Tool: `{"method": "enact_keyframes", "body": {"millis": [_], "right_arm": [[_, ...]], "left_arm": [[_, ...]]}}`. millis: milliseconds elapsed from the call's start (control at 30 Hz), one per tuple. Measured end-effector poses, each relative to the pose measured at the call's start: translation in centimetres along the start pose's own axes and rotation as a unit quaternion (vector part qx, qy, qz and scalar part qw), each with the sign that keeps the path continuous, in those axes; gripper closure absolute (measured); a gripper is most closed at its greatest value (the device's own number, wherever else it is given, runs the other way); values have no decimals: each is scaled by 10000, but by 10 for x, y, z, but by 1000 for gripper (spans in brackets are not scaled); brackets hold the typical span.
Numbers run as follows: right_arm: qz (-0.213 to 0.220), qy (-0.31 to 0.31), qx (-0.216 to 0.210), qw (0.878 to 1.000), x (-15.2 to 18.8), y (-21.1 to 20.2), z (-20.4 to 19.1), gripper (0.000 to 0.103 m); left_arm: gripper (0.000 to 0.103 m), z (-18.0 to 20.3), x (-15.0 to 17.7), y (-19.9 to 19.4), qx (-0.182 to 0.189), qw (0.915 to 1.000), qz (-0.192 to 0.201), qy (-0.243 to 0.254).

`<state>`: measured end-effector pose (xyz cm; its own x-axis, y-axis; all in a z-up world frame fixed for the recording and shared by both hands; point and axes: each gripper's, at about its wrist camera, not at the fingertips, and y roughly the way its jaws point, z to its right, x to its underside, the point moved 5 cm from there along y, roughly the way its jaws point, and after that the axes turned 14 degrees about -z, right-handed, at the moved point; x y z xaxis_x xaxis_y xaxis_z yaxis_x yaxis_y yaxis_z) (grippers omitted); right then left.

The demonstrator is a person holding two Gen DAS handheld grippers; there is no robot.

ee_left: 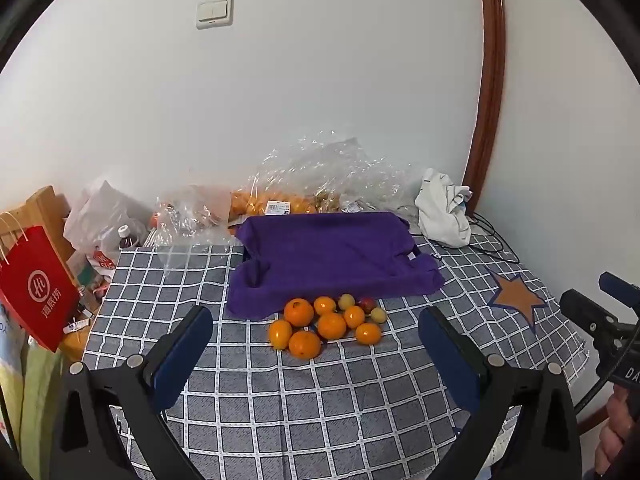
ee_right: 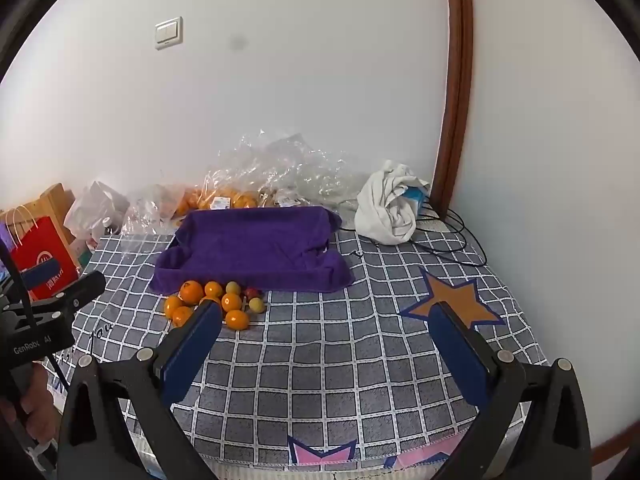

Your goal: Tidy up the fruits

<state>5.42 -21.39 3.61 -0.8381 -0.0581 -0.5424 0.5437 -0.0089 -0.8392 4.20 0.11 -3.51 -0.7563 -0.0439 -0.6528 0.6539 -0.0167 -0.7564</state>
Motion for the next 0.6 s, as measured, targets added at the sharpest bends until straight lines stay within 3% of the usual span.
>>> {"method": "enact_keyframes", "body": {"millis": [600], "right_arm": [[107, -88, -12, 9999, 3, -8, -8, 2]], "left_arm": [[0, 4, -2, -4, -73, 9999, 93, 100]]}}
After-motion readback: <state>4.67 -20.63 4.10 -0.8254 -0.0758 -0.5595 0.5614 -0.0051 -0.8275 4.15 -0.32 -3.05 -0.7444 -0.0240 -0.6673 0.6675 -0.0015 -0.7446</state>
